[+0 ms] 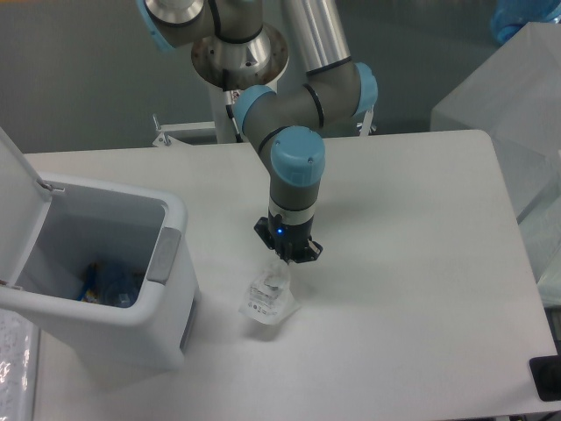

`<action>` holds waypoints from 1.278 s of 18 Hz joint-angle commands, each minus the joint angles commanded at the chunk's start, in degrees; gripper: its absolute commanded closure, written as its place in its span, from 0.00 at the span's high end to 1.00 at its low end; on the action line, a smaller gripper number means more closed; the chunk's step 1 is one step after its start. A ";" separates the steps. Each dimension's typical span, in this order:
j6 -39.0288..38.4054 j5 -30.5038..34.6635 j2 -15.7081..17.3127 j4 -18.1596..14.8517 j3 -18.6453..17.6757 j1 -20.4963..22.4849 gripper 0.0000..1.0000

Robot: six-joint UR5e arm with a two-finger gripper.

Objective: Place the trash in the trash can
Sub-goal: 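Lower the gripper onto the crumpled white wrapper and close it, then lift the wrapper and carry it toward the bin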

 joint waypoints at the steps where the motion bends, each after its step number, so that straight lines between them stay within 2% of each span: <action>1: -3.43 -1.13 0.44 0.00 2.81 0.00 0.00; 4: -12.84 -9.99 0.62 0.00 10.55 0.70 0.00; 8: -25.24 -16.78 1.76 0.00 16.63 1.93 0.00; 10: -27.45 -18.10 3.95 0.00 16.81 1.59 0.00; 15: -27.46 -21.08 9.83 -0.09 16.46 -0.08 0.00; 18: -26.41 -21.45 13.44 -0.35 14.98 -1.83 0.00; 23: -18.34 -20.92 14.68 -0.35 11.99 -7.28 0.00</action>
